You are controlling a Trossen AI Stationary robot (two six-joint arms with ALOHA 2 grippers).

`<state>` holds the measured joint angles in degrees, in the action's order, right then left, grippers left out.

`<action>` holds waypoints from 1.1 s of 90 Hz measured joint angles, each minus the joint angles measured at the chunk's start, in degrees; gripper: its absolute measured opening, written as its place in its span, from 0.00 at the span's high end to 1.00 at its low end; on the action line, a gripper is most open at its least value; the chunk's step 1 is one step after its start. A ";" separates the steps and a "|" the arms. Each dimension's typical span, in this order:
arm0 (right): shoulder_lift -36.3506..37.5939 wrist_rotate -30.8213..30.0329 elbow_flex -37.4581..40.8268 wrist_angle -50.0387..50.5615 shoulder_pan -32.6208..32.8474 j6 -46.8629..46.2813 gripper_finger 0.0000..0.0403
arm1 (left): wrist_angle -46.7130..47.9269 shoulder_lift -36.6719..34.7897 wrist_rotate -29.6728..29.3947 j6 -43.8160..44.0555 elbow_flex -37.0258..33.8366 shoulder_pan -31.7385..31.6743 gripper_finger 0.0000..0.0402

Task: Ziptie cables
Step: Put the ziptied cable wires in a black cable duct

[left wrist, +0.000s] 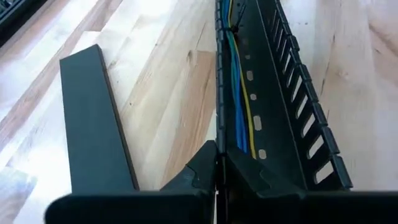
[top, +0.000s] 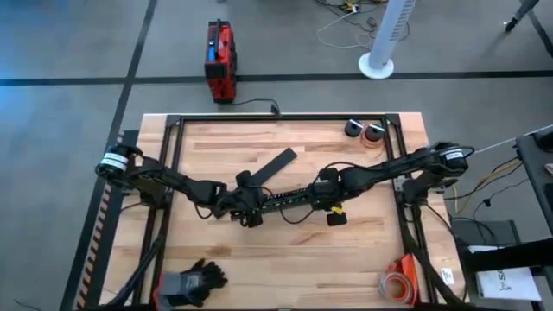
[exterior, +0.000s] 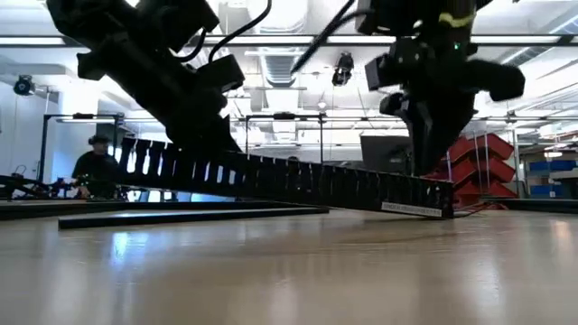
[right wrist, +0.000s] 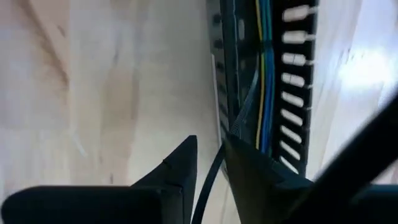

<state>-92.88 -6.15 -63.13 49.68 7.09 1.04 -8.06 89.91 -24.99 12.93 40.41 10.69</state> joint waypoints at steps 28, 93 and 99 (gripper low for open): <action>-1.13 -7.43 0.00 1.27 -0.21 0.26 0.78 | 0.07 0.00 0.00 -0.39 -0.36 -0.01 0.98; 3.19 -4.09 -0.28 -5.90 -4.79 2.60 0.80 | 0.01 0.00 0.08 -0.32 -0.44 -0.01 0.98; 4.42 -2.49 1.41 -7.65 -6.70 1.78 0.75 | 0.03 0.00 0.11 0.11 -0.46 -0.01 0.98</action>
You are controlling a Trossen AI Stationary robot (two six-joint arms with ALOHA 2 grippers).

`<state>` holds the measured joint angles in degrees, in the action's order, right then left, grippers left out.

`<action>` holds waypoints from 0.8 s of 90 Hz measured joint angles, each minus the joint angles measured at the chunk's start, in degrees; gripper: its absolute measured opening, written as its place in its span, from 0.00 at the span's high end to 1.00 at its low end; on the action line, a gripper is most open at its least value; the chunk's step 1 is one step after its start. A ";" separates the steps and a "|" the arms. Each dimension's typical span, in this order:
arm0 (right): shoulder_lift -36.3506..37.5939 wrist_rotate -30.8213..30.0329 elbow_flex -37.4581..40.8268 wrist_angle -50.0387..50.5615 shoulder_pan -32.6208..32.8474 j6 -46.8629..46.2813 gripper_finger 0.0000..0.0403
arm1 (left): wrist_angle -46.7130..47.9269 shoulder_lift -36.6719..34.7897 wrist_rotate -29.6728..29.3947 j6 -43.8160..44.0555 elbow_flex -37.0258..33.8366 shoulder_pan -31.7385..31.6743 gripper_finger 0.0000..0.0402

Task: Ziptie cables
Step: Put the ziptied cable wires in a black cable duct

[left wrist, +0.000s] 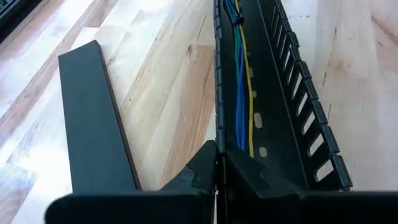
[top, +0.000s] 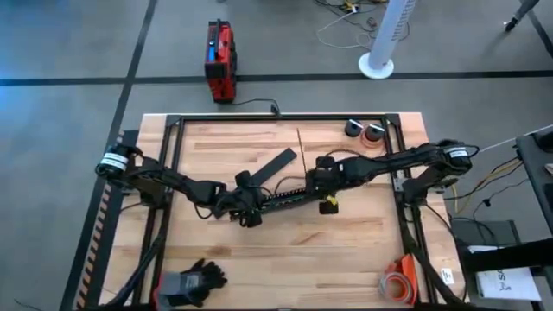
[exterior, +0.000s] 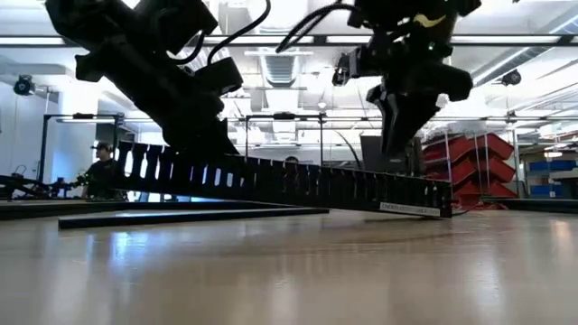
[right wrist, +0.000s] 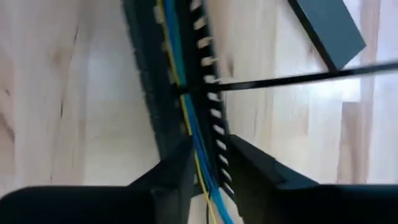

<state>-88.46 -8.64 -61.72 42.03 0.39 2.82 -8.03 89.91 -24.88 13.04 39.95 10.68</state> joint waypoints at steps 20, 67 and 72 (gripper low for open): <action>1.08 7.89 5.56 -10.86 -5.74 0.86 0.68 | -0.04 0.00 0.11 0.53 -0.01 0.00 0.98; 0.33 14.67 7.90 -20.52 -8.42 2.92 0.86 | -0.03 0.00 0.04 0.55 -0.01 0.00 0.98; 0.32 14.68 7.92 -20.51 -8.45 3.68 0.87 | -0.07 0.00 0.04 0.55 -0.01 0.00 0.98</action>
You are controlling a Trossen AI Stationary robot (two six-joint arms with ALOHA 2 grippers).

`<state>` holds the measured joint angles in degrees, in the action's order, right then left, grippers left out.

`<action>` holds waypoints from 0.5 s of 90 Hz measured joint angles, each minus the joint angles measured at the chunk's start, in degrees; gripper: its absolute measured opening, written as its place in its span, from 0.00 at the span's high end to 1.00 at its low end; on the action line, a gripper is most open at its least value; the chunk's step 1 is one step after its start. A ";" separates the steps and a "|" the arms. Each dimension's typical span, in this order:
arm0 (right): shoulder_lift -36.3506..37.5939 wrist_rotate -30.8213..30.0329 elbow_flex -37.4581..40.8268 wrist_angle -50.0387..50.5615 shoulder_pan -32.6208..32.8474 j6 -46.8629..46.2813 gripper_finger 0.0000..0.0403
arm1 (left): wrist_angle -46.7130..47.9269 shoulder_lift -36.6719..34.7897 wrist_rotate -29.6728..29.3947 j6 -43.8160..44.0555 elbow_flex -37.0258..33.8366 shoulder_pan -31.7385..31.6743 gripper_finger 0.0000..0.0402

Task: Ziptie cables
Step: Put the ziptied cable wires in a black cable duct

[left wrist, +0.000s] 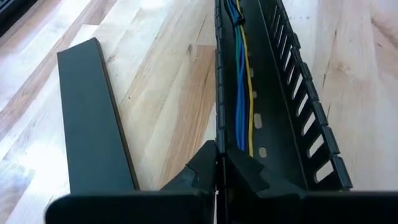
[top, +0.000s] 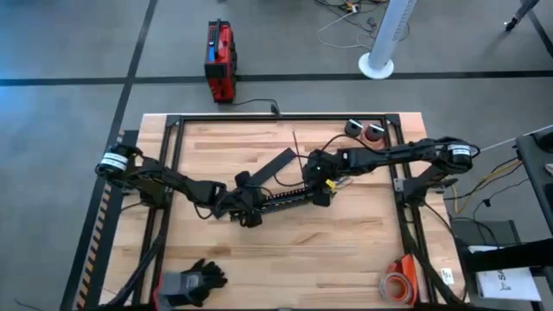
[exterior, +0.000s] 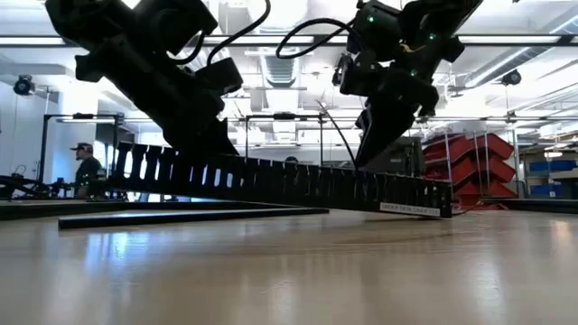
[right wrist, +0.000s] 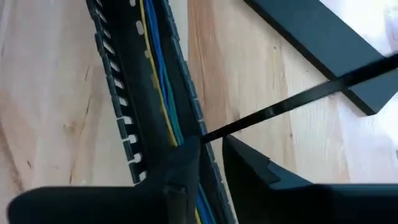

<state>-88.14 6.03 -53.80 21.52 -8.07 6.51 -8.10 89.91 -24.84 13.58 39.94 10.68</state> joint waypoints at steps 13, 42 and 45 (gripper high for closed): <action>0.00 2.54 0.02 -1.22 -0.12 0.67 0.88 | 0.00 0.00 -0.04 0.00 0.00 0.00 0.98; -4.75 3.14 0.09 -2.24 -0.52 0.49 0.78 | 0.00 0.00 -0.11 0.00 0.00 0.00 0.98; -4.83 3.14 0.09 -2.12 -0.49 0.20 0.78 | 0.00 0.00 -0.11 0.00 0.00 0.00 0.98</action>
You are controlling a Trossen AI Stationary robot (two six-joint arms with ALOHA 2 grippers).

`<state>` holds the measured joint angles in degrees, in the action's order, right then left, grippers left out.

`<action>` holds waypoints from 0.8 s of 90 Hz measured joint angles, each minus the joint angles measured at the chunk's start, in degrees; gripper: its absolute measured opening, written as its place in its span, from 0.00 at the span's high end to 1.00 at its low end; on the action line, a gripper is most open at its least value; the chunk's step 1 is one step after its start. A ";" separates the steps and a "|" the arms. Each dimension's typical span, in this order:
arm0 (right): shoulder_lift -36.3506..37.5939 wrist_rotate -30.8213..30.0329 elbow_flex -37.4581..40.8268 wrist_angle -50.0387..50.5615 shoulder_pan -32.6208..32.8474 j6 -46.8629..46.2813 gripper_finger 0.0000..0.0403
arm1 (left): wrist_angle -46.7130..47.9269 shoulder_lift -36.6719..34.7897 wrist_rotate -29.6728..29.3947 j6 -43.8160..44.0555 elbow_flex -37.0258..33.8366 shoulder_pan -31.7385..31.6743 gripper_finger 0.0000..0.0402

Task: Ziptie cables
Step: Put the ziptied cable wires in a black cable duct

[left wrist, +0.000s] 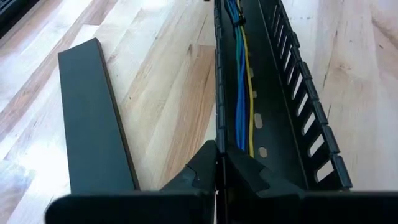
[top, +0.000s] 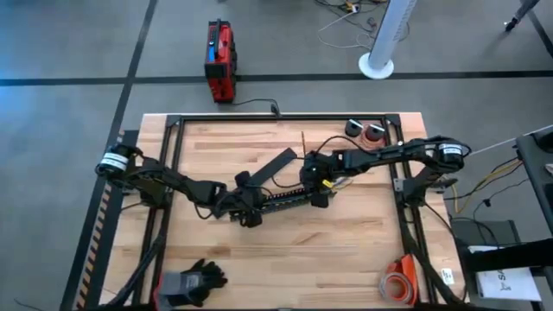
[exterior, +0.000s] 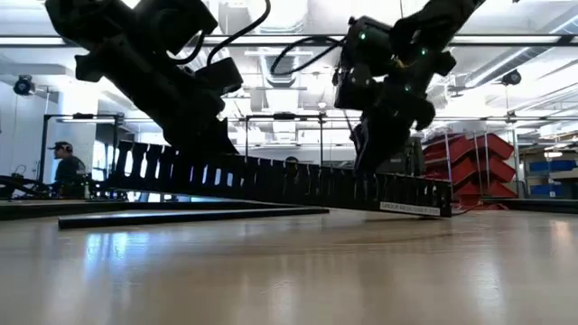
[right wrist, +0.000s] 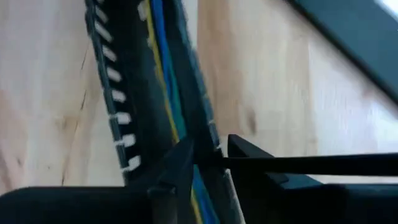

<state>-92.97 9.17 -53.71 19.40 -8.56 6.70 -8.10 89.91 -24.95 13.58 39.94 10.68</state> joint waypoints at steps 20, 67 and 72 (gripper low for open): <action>1.80 0.05 -0.19 1.61 0.00 -0.11 0.85 | 0.00 0.00 0.00 -0.47 0.00 0.00 0.98; 2.36 0.29 -0.20 3.39 0.04 0.37 0.97 | 0.00 0.00 0.02 -0.61 0.00 0.00 0.98; 2.45 0.40 -0.20 3.32 0.04 0.37 0.99 | 0.02 0.00 0.02 -0.50 0.00 -0.02 0.98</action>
<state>-90.52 9.57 -53.91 22.71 -8.51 7.07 -8.08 89.91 -24.93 13.08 39.94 10.66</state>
